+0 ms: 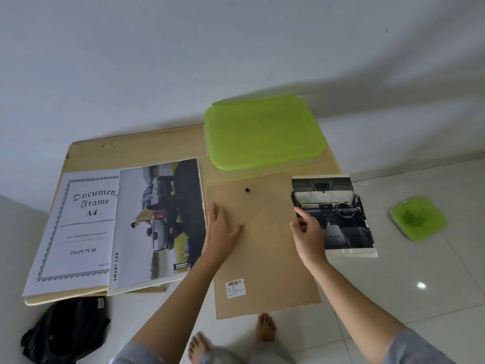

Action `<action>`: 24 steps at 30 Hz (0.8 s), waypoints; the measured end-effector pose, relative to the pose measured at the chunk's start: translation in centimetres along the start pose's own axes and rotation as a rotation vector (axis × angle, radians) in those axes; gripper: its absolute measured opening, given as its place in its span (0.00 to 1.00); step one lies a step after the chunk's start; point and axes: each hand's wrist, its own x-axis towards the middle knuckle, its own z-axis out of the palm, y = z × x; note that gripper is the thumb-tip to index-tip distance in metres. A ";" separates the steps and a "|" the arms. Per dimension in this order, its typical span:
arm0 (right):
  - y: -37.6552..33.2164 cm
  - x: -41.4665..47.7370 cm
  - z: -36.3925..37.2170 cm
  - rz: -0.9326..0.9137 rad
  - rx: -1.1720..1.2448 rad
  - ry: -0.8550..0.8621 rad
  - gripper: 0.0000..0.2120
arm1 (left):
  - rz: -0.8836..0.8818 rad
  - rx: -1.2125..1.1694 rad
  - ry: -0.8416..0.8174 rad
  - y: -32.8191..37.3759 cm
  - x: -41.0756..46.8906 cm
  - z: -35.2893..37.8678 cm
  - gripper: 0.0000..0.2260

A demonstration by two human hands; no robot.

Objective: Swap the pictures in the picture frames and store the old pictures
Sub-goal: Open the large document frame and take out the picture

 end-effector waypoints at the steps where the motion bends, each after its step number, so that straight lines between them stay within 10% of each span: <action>1: -0.2 0.0 0.3 -0.012 -0.043 -0.017 0.18 | 0.030 0.039 -0.004 0.0 0.0 0.1 0.33; 24: 4.2 2.9 -3.5 -0.299 -0.604 -0.067 0.20 | 0.161 0.444 -0.142 -0.7 0.7 2.0 0.42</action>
